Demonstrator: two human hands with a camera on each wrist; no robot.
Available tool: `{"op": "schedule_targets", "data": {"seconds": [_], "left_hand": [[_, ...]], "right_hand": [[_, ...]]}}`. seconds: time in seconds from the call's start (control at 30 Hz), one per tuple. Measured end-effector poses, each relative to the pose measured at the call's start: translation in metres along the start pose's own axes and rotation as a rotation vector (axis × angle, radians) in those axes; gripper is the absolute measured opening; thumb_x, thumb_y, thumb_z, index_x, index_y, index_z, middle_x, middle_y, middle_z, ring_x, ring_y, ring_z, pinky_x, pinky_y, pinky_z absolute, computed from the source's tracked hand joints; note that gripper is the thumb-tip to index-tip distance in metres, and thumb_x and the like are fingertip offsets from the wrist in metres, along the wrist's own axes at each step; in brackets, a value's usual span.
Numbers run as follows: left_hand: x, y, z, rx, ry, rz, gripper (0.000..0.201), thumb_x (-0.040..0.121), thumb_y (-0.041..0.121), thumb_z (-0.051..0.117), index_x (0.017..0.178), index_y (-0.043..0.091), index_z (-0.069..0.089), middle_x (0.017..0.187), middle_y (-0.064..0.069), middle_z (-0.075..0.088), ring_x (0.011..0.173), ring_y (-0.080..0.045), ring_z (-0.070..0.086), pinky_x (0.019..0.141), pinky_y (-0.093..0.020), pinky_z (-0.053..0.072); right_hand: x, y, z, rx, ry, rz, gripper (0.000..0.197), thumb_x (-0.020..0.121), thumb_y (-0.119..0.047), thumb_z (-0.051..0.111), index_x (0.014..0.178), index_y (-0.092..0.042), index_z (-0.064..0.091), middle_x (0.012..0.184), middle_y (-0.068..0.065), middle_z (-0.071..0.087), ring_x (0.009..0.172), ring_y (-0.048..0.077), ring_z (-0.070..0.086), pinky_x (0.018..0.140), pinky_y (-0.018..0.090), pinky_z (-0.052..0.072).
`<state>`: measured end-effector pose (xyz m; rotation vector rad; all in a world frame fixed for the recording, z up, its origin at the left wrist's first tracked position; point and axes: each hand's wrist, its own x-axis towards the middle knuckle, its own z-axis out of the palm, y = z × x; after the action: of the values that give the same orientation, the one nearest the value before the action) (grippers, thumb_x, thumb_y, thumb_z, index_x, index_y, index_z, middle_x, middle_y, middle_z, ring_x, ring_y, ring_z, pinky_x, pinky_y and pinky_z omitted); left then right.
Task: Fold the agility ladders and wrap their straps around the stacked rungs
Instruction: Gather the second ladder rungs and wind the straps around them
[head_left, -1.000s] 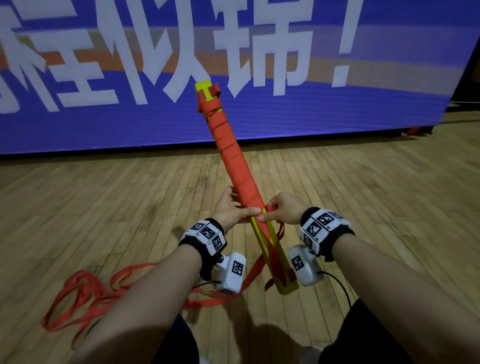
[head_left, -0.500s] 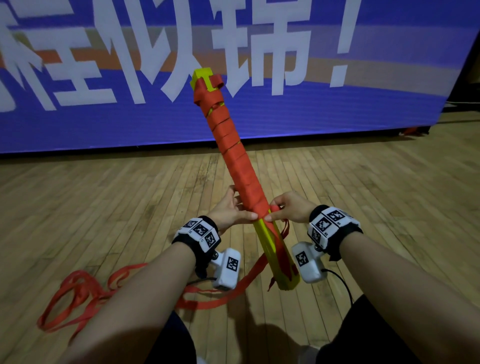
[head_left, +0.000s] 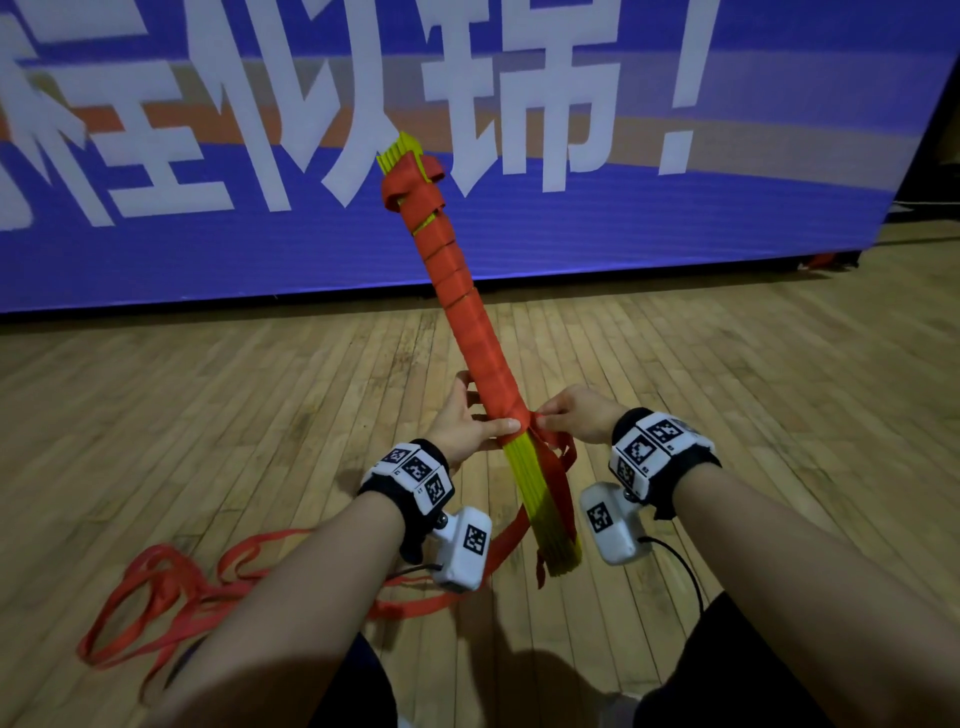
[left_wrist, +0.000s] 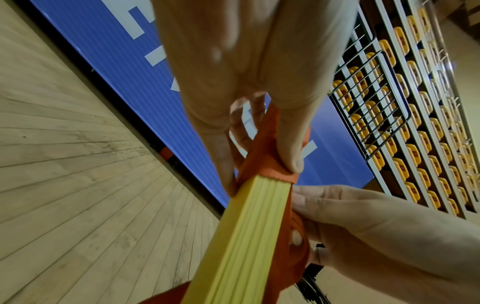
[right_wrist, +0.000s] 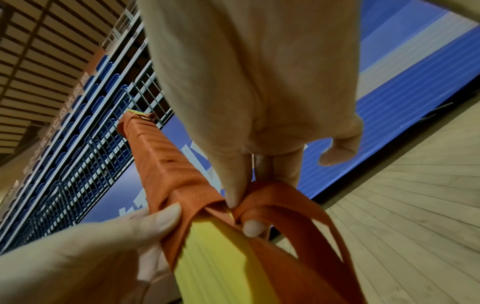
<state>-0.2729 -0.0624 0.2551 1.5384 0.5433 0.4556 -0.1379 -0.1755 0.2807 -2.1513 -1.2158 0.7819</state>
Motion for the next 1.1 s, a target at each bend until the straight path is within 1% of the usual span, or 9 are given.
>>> {"op": "schedule_targets", "data": {"seconds": [0.17, 0.33, 0.43, 0.6, 0.67, 0.73, 0.83, 0.97, 1.1], "left_hand": [[0.003, 0.0, 0.001, -0.014, 0.055, 0.042, 0.067, 0.077, -0.005, 0.073, 0.119, 0.025, 0.03, 0.104, -0.003, 0.057, 0.089, -0.012, 0.062, 0.071, -0.032, 0.057], [0.006, 0.0, 0.0, 0.007, 0.077, 0.071, 0.065, 0.072, -0.002, 0.078, 0.114, 0.021, 0.035, 0.111, -0.016, 0.06, 0.088, -0.025, 0.068, 0.069, -0.036, 0.06], [0.006, 0.0, 0.001, 0.047, 0.098, 0.094, 0.069, 0.069, 0.001, 0.082, 0.118, 0.02, 0.036, 0.114, -0.018, 0.059, 0.09, -0.03, 0.069, 0.07, -0.04, 0.06], [0.007, 0.003, -0.002, 0.004, 0.07, 0.059, 0.068, 0.071, 0.001, 0.079, 0.123, 0.02, 0.039, 0.119, -0.016, 0.059, 0.096, -0.027, 0.067, 0.072, -0.036, 0.059], [0.007, 0.005, -0.006, -0.039, 0.01, 0.005, 0.07, 0.075, -0.003, 0.075, 0.133, 0.015, 0.039, 0.12, -0.011, 0.06, 0.094, -0.019, 0.067, 0.069, -0.028, 0.058], [0.007, 0.005, -0.009, -0.072, -0.049, -0.037, 0.076, 0.077, -0.009, 0.07, 0.141, 0.013, 0.036, 0.117, -0.005, 0.061, 0.092, -0.014, 0.067, 0.071, -0.028, 0.058], [0.007, 0.006, -0.011, -0.105, -0.105, -0.062, 0.079, 0.079, -0.015, 0.063, 0.145, 0.015, 0.032, 0.111, -0.007, 0.062, 0.095, -0.017, 0.066, 0.082, -0.035, 0.057], [0.004, 0.008, -0.011, -0.102, -0.145, -0.06, 0.07, 0.084, -0.01, 0.061, 0.139, 0.022, 0.032, 0.104, -0.009, 0.066, 0.093, -0.018, 0.066, 0.079, -0.032, 0.054], [0.002, 0.004, -0.01, -0.084, -0.178, -0.07, 0.07, 0.085, -0.011, 0.059, 0.136, 0.027, 0.028, 0.105, -0.011, 0.067, 0.094, -0.021, 0.067, 0.075, -0.03, 0.054]], "right_hand": [[-0.001, 0.0, 0.001, 0.021, 0.011, -0.053, 0.018, 0.095, -0.012, 0.054, 0.102, -0.009, 0.071, 0.07, -0.003, 0.063, 0.066, 0.002, 0.058, 0.062, 0.008, 0.042], [-0.001, -0.004, 0.003, 0.028, -0.042, -0.061, 0.007, 0.087, -0.016, 0.066, 0.081, -0.014, 0.069, 0.07, -0.004, 0.063, 0.069, 0.004, 0.058, 0.071, 0.016, 0.043], [0.0, -0.005, 0.008, 0.003, -0.049, -0.055, 0.025, 0.082, -0.028, 0.073, 0.092, -0.006, 0.071, 0.076, -0.001, 0.065, 0.076, 0.008, 0.06, 0.072, 0.017, 0.046], [0.008, 0.001, 0.016, -0.086, 0.14, -0.054, 0.022, 0.076, -0.038, 0.076, 0.075, -0.017, 0.07, 0.065, -0.006, 0.065, 0.064, 0.007, 0.06, 0.081, 0.037, 0.049], [0.006, 0.002, 0.014, -0.028, 0.14, -0.061, 0.024, 0.077, -0.034, 0.076, 0.076, -0.011, 0.07, 0.064, -0.005, 0.064, 0.063, 0.008, 0.059, 0.075, 0.029, 0.049], [0.002, 0.002, 0.01, 0.046, 0.118, -0.074, 0.026, 0.08, -0.025, 0.075, 0.08, 0.0, 0.068, 0.064, -0.001, 0.062, 0.061, 0.01, 0.057, 0.064, 0.019, 0.047], [0.001, 0.005, 0.006, 0.157, 0.082, -0.084, 0.03, 0.082, -0.017, 0.072, 0.091, 0.011, 0.067, 0.069, 0.004, 0.063, 0.065, 0.013, 0.057, 0.071, 0.026, 0.05], [0.0, 0.004, 0.007, 0.217, 0.071, -0.075, 0.026, 0.084, -0.016, 0.071, 0.098, 0.005, 0.07, 0.085, 0.014, 0.068, 0.075, 0.015, 0.06, 0.083, 0.031, 0.051], [0.0, 0.007, 0.009, 0.221, 0.047, -0.067, 0.02, 0.083, -0.013, 0.071, 0.096, 0.002, 0.071, 0.088, 0.014, 0.071, 0.077, 0.016, 0.064, 0.079, 0.026, 0.054]]}}
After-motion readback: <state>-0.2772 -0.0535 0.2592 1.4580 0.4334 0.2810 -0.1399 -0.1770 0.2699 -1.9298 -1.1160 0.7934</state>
